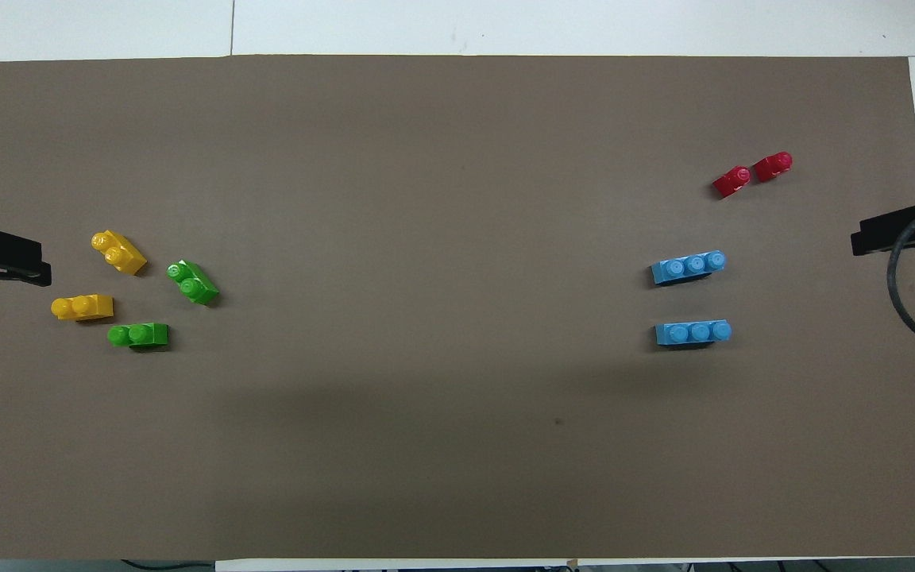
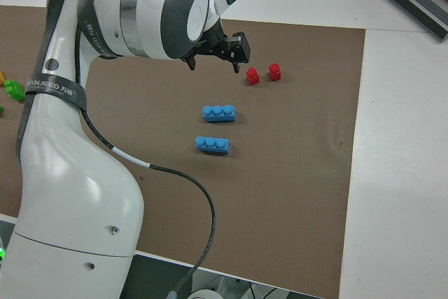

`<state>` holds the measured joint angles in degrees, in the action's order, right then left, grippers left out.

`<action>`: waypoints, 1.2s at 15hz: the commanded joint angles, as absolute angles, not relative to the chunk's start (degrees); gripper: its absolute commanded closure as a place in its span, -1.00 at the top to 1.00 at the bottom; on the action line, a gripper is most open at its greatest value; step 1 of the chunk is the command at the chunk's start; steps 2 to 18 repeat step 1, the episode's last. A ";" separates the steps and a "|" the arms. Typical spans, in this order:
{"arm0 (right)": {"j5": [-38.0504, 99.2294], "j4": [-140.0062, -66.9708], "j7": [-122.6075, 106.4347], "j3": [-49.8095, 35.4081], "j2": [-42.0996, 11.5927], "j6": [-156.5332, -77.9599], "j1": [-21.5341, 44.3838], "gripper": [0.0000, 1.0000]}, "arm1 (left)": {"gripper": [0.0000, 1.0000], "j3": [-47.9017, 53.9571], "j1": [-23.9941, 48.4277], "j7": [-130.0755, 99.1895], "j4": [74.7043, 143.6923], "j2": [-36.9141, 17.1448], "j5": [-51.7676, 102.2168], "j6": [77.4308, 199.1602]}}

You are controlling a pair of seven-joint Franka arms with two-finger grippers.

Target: Remove green block with left arm and hold with right

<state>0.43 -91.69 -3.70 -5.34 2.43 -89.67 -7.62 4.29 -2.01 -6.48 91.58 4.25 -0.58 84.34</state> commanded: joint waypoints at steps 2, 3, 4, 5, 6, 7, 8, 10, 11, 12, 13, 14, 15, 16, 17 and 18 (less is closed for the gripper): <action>-0.18 -91.58 -2.02 -5.71 2.46 -90.08 -7.30 0.99 | 1.00 4.39 -2.55 -5.27 90.62 4.04 0.18 83.58; -0.18 -91.58 -2.02 -5.71 2.46 -90.08 -7.30 0.99 | 1.00 4.39 -2.55 -5.27 90.62 4.04 0.18 83.58; -0.18 -91.58 -2.02 -5.71 2.46 -90.08 -7.30 0.99 | 1.00 4.39 -2.55 -5.27 90.62 4.04 0.18 83.58; -0.18 -91.58 -2.02 -5.71 2.46 -90.08 -7.30 0.99 | 1.00 4.39 -2.55 -5.27 90.62 4.04 0.18 83.58; -0.18 -91.58 -2.02 -5.71 2.46 -90.08 -7.30 0.99 | 1.00 4.39 -2.55 -5.27 90.62 4.04 0.18 83.58; -0.18 -91.58 -2.02 -5.71 2.46 -90.08 -7.30 0.99 | 1.00 4.39 -2.55 -5.27 90.62 4.04 0.18 83.58; -0.18 -91.58 -2.02 -5.71 2.46 -90.08 -7.30 0.99 | 1.00 4.39 -2.55 -5.27 90.62 4.04 0.18 83.58; -0.18 -91.58 -2.02 -5.71 2.46 -90.08 -7.30 0.99 | 1.00 4.39 -2.55 -5.27 90.62 4.04 0.18 83.58; -0.18 -91.58 -2.02 -5.71 2.46 -90.08 -7.30 0.99 | 1.00 4.39 -2.55 -5.27 90.62 4.04 0.18 83.58; -0.18 -91.58 -2.02 -5.71 2.46 -90.08 -7.30 0.99 | 1.00 4.39 -2.55 -5.27 90.62 4.04 0.18 83.58; -0.18 -91.58 -2.02 -5.71 2.46 -90.08 -7.30 0.99 | 1.00 4.39 -2.55 -5.27 90.62 4.04 0.18 83.58; -0.18 -91.58 -2.02 -5.71 2.46 -90.08 -7.30 0.99 | 1.00 4.39 -2.55 -5.27 90.62 4.04 0.18 83.58; -0.18 -91.58 -2.02 -5.71 2.46 -90.08 -7.30 0.99 | 1.00 4.39 -2.55 -5.27 90.62 4.04 0.18 83.58; -0.18 -91.58 -2.02 -5.71 2.46 -90.08 -7.30 0.99 | 1.00 4.39 -2.55 -5.27 90.62 4.04 0.18 83.58; -0.18 -91.58 -2.02 -5.71 2.46 -90.08 -7.30 0.99 | 1.00 4.39 -2.55 -5.27 90.62 4.04 0.18 83.58; -0.18 -91.58 -2.02 -5.71 2.46 -90.08 -7.30 0.99 | 1.00 4.39 -2.55 -5.27 90.62 4.04 0.18 83.58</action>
